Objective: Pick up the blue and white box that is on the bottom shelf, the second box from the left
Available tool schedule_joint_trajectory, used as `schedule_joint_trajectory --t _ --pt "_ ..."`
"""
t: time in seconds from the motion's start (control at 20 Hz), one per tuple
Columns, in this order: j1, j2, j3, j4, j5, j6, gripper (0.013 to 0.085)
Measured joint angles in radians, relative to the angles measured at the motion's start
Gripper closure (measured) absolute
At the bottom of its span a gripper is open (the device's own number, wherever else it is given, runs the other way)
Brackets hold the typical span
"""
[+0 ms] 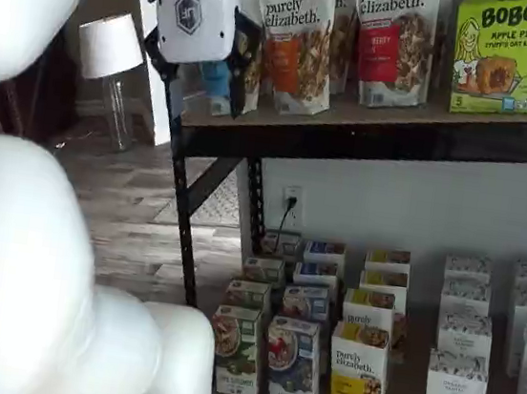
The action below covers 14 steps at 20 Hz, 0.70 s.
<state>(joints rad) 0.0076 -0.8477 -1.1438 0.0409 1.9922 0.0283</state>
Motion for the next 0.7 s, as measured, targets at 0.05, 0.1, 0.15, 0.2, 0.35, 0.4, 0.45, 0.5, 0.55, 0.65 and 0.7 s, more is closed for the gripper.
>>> schedule_joint_trajectory --t 0.05,0.1,0.15,0.2,0.35,0.4,0.45,0.5,0.55,0.65,0.7 --pt "-0.009 0.001 -0.001 0.010 0.003 -0.005 0.0130" --pt "-0.031 0.003 -0.003 0.033 0.007 -0.015 0.0130" --pt "-0.041 0.003 -0.002 0.044 0.006 -0.020 0.0130" --pt "-0.044 0.003 -0.002 0.048 0.005 -0.023 0.0130" --pt "-0.042 0.006 -0.002 0.045 0.003 -0.024 0.0130" --pt "-0.042 0.007 -0.001 0.045 0.001 -0.024 0.0130" --pt "-0.041 0.007 0.002 0.044 -0.003 -0.023 0.0130" --pt "-0.041 0.007 0.006 0.045 -0.008 -0.023 0.0130" --pt "-0.040 0.008 0.011 0.045 -0.013 -0.022 0.0130" --pt "-0.035 0.008 0.025 0.045 -0.027 -0.018 0.0130" --pt "-0.028 0.007 0.035 0.043 -0.038 -0.014 0.0130"
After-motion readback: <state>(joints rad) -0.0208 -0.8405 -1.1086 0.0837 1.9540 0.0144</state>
